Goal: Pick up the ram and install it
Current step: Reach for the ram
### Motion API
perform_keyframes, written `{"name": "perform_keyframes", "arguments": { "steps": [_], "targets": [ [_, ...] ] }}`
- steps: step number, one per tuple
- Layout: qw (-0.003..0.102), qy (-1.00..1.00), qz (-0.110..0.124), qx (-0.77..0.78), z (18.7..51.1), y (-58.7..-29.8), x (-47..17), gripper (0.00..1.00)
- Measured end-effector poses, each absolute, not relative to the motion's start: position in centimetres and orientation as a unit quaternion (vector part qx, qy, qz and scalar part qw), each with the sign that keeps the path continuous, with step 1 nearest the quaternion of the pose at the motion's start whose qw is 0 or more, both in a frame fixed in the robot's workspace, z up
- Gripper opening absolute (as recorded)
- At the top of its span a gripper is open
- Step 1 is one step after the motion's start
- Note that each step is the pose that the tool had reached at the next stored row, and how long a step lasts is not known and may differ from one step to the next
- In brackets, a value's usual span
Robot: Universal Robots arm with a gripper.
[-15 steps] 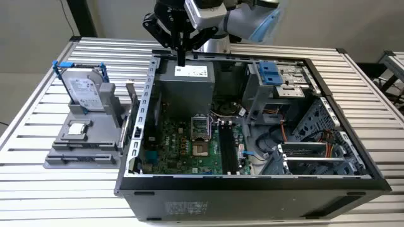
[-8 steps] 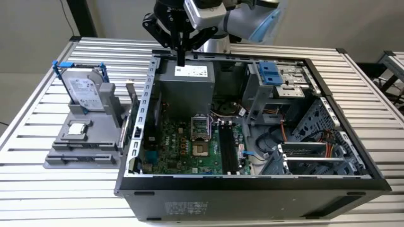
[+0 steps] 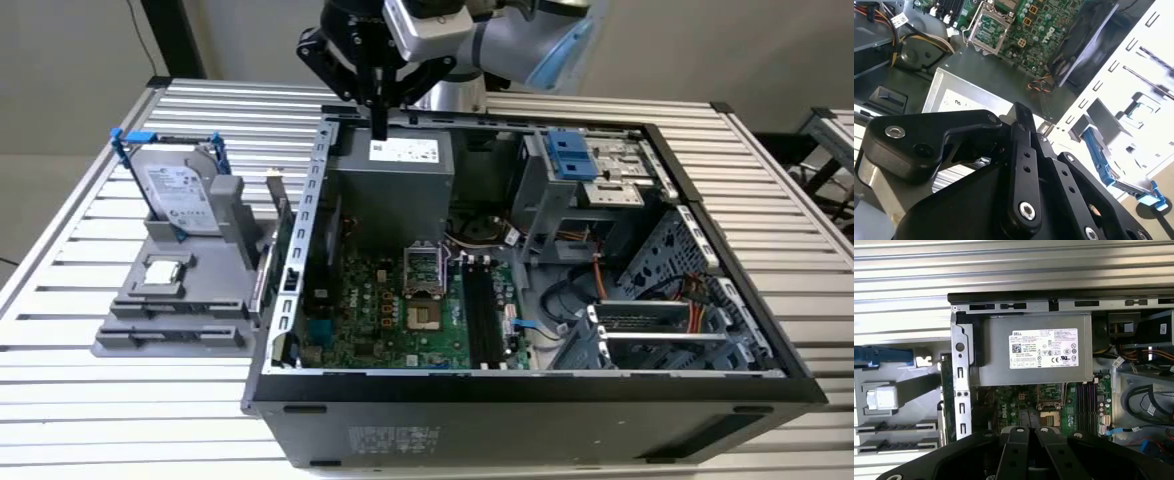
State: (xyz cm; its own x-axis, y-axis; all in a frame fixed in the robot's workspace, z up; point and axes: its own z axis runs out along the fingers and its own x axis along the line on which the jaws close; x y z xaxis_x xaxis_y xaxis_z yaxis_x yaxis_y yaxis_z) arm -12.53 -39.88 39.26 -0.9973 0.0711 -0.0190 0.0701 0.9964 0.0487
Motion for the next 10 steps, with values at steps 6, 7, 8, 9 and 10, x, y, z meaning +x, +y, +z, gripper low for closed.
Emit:
{"name": "perform_keyframes", "arguments": {
  "steps": [6,7,8,9,10],
  "targets": [
    [0.010,0.999,0.024,0.035,39.3,-39.9,-13.0,0.00],
    [0.010,0.999,0.024,0.035,39.3,-39.9,-13.2,0.00],
    [0.010,0.999,0.024,0.035,39.3,-39.9,-13.4,0.00],
    [0.010,0.999,0.024,0.035,39.3,-39.9,-13.5,0.00],
    [0.010,0.999,0.024,0.035,39.3,-39.9,-13.7,0.00]
  ]
}}
